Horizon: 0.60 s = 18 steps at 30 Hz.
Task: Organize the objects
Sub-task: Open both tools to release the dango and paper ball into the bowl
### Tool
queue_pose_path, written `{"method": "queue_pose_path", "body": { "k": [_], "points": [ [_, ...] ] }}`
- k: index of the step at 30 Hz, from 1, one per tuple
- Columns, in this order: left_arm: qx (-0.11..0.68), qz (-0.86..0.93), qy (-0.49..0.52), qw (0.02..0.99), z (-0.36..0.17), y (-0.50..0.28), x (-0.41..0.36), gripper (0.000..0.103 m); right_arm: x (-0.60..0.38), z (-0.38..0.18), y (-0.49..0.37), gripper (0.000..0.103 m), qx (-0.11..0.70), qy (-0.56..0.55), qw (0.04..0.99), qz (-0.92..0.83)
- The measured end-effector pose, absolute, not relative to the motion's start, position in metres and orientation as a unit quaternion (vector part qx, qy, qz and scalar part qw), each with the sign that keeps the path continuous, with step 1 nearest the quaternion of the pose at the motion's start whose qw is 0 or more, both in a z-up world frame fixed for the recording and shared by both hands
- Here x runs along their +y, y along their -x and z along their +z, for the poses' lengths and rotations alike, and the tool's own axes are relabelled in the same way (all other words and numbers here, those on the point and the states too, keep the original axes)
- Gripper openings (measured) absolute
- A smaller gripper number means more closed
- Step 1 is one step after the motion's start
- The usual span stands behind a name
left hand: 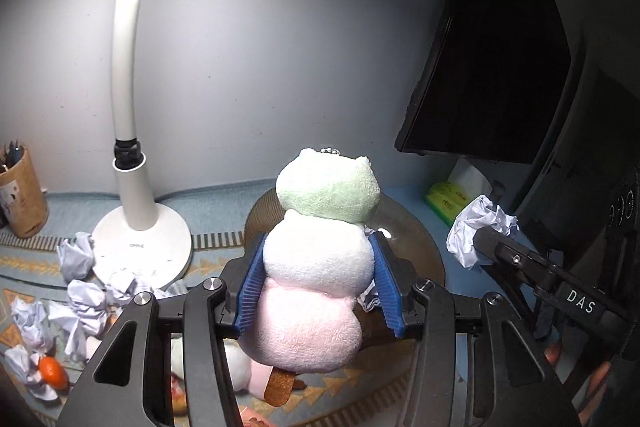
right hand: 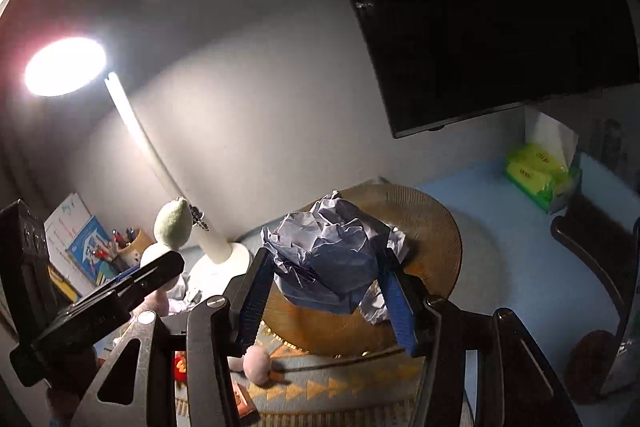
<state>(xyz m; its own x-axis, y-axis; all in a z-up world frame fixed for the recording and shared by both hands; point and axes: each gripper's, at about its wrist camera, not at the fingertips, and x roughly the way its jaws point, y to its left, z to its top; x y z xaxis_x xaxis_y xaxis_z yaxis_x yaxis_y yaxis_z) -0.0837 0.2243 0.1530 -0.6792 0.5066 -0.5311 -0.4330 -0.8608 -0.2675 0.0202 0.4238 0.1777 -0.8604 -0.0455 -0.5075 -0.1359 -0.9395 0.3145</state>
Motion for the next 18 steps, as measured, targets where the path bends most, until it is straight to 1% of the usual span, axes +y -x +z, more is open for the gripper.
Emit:
{"method": "queue_pose_path", "body": {
  "k": [4,9,11,12,13,14,15,18],
  "points": [
    [-0.071,0.903,0.336,0.259,0.126,0.114,0.241,0.047,0.437,0.158,0.01,0.052,0.193,0.286,0.02,0.938],
    [-0.073,0.891,0.359,0.268,0.1,0.134,0.254,0.048,0.445,0.137,0.038,0.052,0.209,0.307,0.017,0.928],
    [-0.069,0.892,0.358,0.268,0.096,0.136,0.257,0.058,0.446,0.134,0.046,0.053,0.217,0.311,0.009,0.925],
    [-0.067,0.893,0.356,0.268,0.096,0.135,0.257,0.071,0.447,0.133,0.049,0.055,0.221,0.313,0.009,0.924],
    [-0.066,0.894,0.353,0.268,0.096,0.135,0.257,0.082,0.448,0.132,0.053,0.058,0.223,0.317,0.009,0.922],
    [-0.067,0.895,0.35,0.268,0.098,0.134,0.255,0.085,0.448,0.132,0.055,0.072,0.225,0.32,0.008,0.92],
    [-0.071,0.895,0.347,0.27,0.1,0.132,0.252,0.086,0.45,0.133,0.054,0.079,0.228,0.317,0.009,0.921],
    [-0.077,0.899,0.334,0.272,0.111,0.121,0.237,0.086,0.452,0.139,0.043,0.079,0.225,0.303,0.019,0.926]
  ]
}}
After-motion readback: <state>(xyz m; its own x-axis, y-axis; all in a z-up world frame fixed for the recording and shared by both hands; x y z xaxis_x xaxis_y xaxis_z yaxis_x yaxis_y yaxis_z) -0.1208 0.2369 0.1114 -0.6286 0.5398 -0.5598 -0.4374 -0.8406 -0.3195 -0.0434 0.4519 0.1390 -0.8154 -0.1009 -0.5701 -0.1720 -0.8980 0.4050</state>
